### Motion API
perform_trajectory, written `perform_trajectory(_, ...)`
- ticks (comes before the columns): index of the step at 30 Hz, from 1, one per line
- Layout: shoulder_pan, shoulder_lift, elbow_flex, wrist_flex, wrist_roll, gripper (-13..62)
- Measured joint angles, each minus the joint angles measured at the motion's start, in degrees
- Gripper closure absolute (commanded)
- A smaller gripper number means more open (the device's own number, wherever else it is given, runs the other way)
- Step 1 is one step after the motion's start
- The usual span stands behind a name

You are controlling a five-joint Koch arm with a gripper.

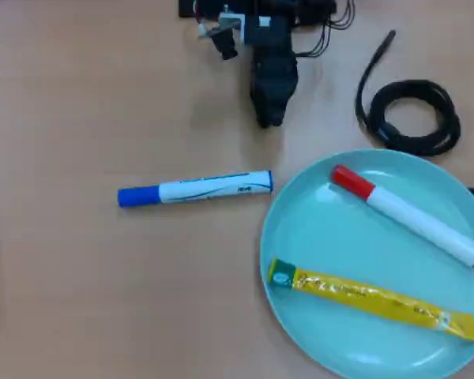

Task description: Pick up the blue pen, then put it in the green bowl

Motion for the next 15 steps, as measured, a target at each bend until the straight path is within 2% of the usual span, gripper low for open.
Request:
perform_trajectory(5,0.3,0.0,0.0,0.0,5.0,-0.4)
perform_trajectory(15,0.3,0.0,0.0,0.0,5.4,-0.3)
